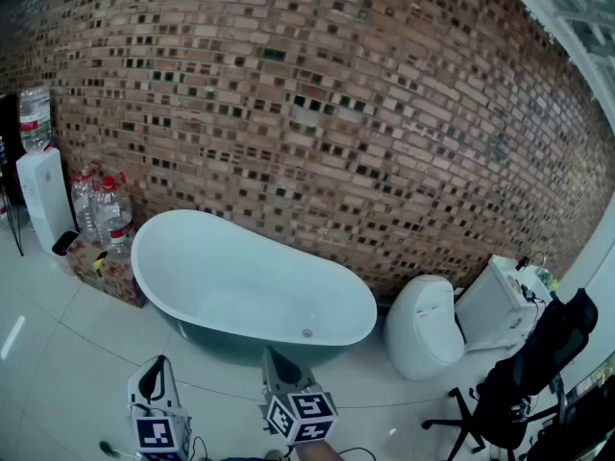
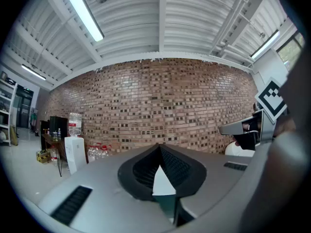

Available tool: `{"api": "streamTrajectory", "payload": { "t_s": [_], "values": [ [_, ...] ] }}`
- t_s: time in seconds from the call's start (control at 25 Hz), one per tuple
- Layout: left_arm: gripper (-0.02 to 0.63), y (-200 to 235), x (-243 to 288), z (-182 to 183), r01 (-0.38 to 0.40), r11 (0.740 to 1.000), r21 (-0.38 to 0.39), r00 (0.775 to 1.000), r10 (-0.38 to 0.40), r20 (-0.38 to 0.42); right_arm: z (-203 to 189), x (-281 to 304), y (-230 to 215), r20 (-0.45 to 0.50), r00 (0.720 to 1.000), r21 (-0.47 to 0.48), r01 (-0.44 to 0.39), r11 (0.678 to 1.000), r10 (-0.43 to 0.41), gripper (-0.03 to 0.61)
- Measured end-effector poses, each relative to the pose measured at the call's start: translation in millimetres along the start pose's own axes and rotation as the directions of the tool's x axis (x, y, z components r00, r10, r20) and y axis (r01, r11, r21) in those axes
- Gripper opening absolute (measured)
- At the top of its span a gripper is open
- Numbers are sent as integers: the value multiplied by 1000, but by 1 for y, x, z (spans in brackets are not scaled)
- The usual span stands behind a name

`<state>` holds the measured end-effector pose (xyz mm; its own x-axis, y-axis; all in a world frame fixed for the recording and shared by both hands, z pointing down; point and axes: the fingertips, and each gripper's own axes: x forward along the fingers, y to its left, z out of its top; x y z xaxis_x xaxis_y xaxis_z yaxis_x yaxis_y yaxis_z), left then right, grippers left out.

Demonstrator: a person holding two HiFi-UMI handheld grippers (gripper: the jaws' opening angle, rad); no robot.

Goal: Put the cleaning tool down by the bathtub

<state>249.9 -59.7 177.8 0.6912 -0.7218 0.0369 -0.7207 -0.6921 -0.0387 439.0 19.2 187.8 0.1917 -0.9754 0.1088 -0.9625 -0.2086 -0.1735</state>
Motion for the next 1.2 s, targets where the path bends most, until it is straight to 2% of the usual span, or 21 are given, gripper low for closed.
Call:
{"api": "streamTrajectory", "payload": {
  "t_s": [0.28,0.4,0.56,0.72,0.84,0.96,1.12,1.2],
  "values": [
    [6,76,-59,-8,-167,986,-7,985,167,-37,-3,22,73,-25,989,-23,-149,988,149,11],
    [5,115,-86,-11,-277,961,-4,960,276,-56,-5,39,119,-44,964,-30,-264,964,263,12],
    [5,156,-110,-19,-390,921,-17,920,388,-63,-17,59,166,-71,926,-48,-375,926,372,12],
    [6,189,-143,-22,-530,848,15,845,530,-77,-37,83,211,-112,857,-22,-508,861,502,12],
    [6,197,-164,-36,-607,794,32,789,607,-94,-60,97,225,-140,813,2,-571,821,565,12],
    [6,200,-180,-51,-666,746,19,738,662,-131,-77,108,236,-166,769,13,-624,781,617,12],
    [6,194,-198,-66,-718,695,36,681,712,-169,-91,118,248,-181,716,24,-682,731,675,14],
    [6,190,-207,-72,-735,677,37,660,728,-186,-95,116,256,-193,690,32,-707,707,698,14]
  ]
}}
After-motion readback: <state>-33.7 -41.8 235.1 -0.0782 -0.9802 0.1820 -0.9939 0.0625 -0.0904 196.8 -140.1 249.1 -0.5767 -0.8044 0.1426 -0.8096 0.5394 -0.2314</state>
